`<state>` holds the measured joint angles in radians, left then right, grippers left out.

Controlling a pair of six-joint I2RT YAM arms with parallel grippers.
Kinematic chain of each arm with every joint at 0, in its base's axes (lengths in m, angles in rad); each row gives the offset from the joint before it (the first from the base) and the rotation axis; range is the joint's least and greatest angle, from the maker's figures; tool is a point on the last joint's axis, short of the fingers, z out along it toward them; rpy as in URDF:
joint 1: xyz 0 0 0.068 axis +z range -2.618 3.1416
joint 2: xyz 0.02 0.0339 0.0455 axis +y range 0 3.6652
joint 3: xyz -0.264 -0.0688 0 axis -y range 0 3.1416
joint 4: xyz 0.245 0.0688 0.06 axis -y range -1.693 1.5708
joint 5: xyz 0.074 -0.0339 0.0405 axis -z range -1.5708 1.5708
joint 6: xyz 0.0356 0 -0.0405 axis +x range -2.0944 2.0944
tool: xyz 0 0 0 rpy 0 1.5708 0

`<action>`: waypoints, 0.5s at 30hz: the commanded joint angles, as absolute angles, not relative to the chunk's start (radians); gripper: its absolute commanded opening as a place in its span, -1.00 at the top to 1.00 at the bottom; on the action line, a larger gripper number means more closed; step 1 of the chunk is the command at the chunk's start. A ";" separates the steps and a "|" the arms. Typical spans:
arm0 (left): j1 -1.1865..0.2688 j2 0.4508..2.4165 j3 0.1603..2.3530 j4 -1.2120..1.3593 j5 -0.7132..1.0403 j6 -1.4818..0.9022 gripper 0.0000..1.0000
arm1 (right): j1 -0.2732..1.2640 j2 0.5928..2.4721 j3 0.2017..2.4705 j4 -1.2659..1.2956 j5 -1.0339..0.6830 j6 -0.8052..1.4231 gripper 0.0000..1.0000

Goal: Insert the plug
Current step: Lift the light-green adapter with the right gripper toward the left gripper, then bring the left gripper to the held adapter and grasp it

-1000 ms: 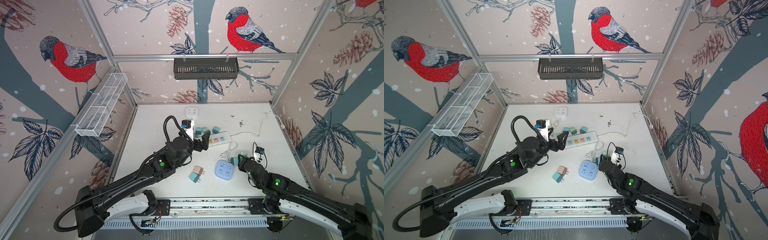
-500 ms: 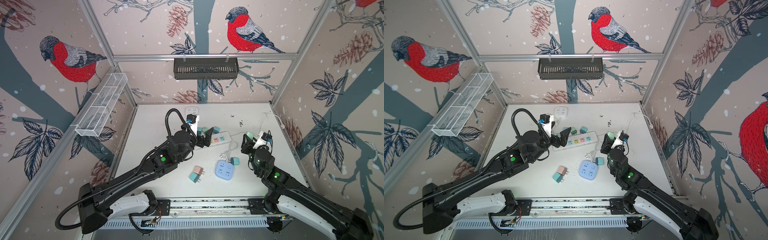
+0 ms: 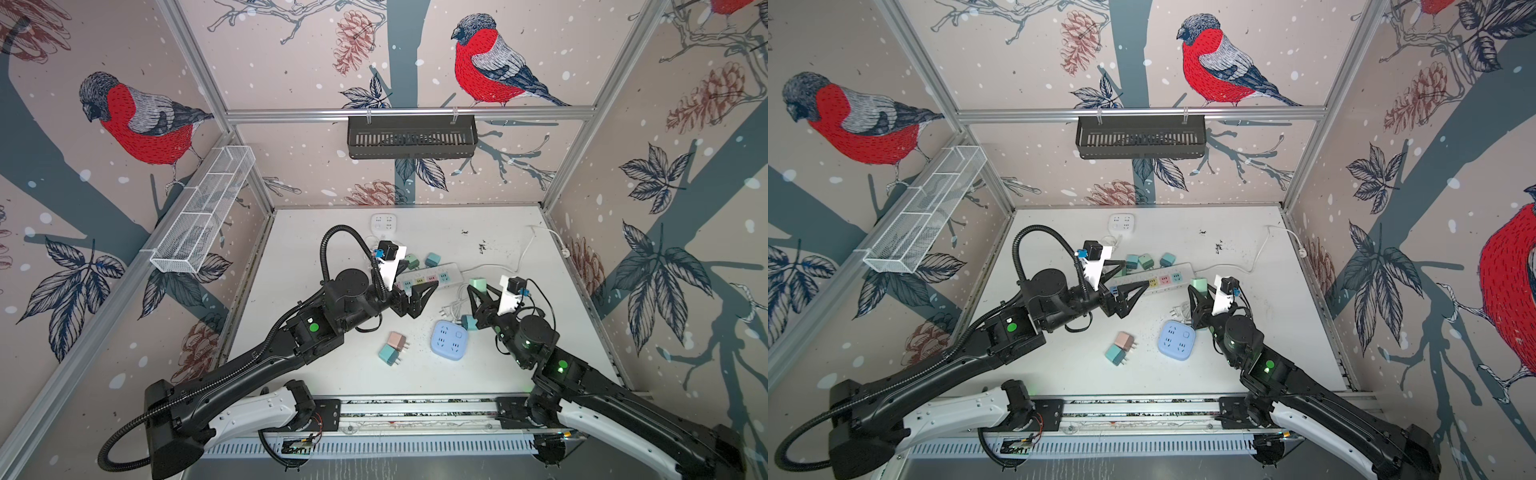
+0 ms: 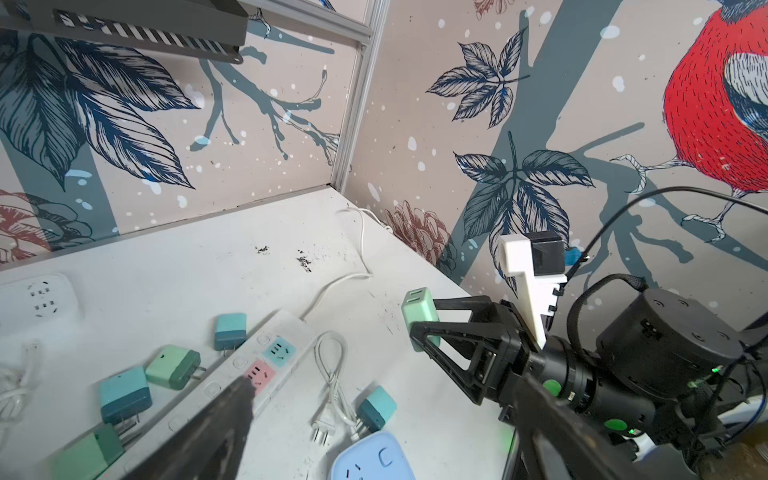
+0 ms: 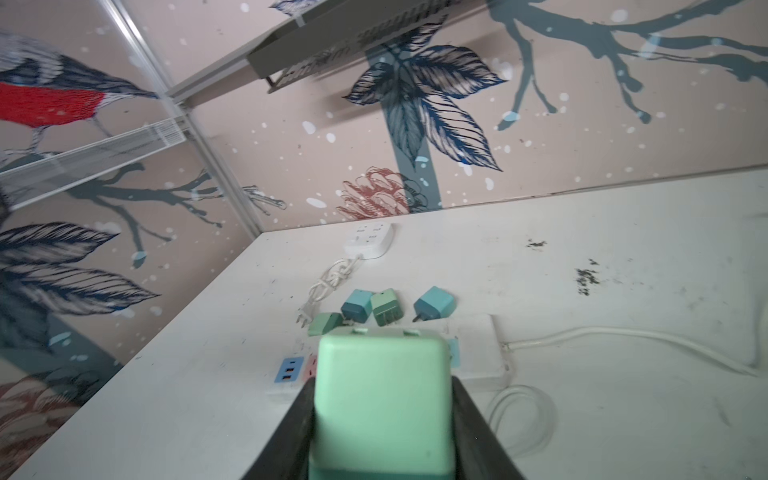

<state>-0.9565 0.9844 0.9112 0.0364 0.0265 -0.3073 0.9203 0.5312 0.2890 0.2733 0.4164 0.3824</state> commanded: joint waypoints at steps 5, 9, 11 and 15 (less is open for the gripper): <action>-0.955 1.003 0.920 0.044 0.133 -0.295 -0.93 | 1.021 0.491 0.152 0.591 0.318 0.137 0.93; -0.959 1.076 0.961 0.038 0.169 -0.291 -0.93 | 1.058 0.517 0.132 0.654 0.310 0.044 0.96; -0.964 1.126 0.992 0.028 0.213 -0.280 -0.91 | 1.080 0.527 0.126 0.687 0.340 0.006 0.97; -1.000 1.228 1.068 -0.015 0.240 -0.242 -0.81 | 1.141 0.526 0.110 0.733 0.376 -0.070 0.98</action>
<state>-0.9829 1.1854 1.0279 0.0090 0.1909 -0.2802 1.1137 0.5270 0.1196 0.6220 0.3454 0.0273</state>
